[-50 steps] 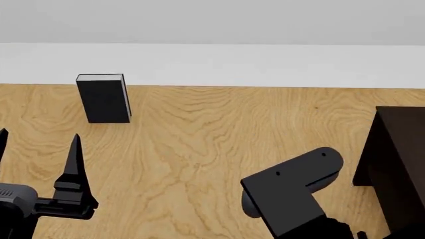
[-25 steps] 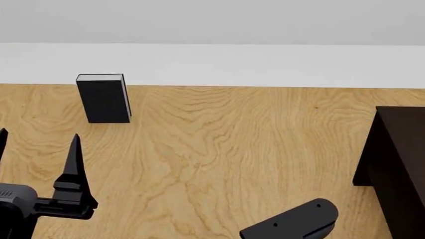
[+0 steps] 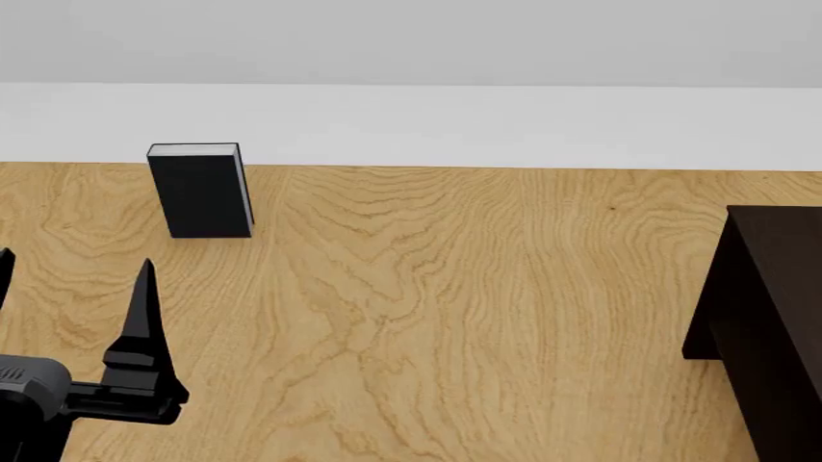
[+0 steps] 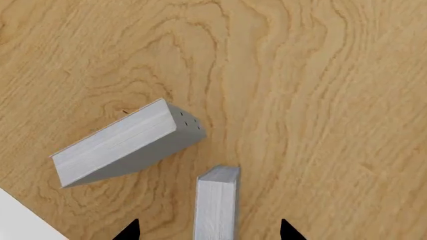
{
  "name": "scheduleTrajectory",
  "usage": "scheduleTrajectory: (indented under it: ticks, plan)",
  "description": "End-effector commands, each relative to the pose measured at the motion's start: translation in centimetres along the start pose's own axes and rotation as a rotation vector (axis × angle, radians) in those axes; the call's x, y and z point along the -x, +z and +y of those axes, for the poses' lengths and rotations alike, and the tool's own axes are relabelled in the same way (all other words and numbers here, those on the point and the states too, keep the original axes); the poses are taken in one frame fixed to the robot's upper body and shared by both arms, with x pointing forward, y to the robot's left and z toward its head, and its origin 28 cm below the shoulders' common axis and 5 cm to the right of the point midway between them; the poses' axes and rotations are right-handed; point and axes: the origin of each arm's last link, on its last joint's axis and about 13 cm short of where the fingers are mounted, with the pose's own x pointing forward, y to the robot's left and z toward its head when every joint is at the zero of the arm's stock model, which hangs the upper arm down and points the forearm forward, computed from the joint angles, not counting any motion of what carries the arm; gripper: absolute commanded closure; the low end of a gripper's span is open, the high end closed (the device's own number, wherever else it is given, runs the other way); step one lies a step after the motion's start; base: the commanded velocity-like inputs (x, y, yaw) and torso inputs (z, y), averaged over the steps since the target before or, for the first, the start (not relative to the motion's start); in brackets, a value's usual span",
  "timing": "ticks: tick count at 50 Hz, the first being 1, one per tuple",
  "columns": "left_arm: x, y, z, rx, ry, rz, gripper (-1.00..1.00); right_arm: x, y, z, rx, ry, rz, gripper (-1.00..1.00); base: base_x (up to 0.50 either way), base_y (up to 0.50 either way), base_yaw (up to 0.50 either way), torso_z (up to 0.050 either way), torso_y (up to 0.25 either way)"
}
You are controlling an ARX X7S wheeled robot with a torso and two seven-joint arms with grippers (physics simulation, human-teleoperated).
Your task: Pick up the book on the right and place it on the cabinet shelf.
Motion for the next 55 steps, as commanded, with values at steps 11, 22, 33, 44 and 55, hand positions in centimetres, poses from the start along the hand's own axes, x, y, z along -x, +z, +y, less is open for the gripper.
scheduleTrajectory:
  ticks: [11, 22, 33, 44, 55]
  plan:
    - [0.0, -0.1, -0.1, -0.002, -0.004, 0.002, -1.0, -4.0, -2.1, -0.8, -0.041, 0.054, 0.086, -1.0, 0.0, 0.0, 0.0, 0.0, 0.0]
    - [0.0, -0.2, -0.1, -0.004, -0.006, 0.004, -1.0, -4.9, -2.7, -1.0, -0.061, 0.074, 0.1, -1.0, 0.0, 0.0, 0.0, 0.0, 0.0]
    - [0.0, -0.2, -0.1, -0.008, -0.003, 0.003, -1.0, -5.4, -3.3, -1.2, -0.074, 0.07, 0.112, -1.0, 0.0, 0.0, 0.0, 0.0, 0.0]
    - [-0.1, -0.3, -0.1, -0.009, -0.002, 0.005, -1.0, -5.7, -3.5, -1.3, -0.08, 0.074, 0.12, -1.0, 0.0, 0.0, 0.0, 0.0, 0.0]
    - [0.0, -0.2, -0.1, -0.002, -0.003, 0.009, -1.0, -5.3, -3.9, -1.3, -0.07, 0.034, 0.136, 1.0, 0.0, 0.0, 0.0, 0.0, 0.0]
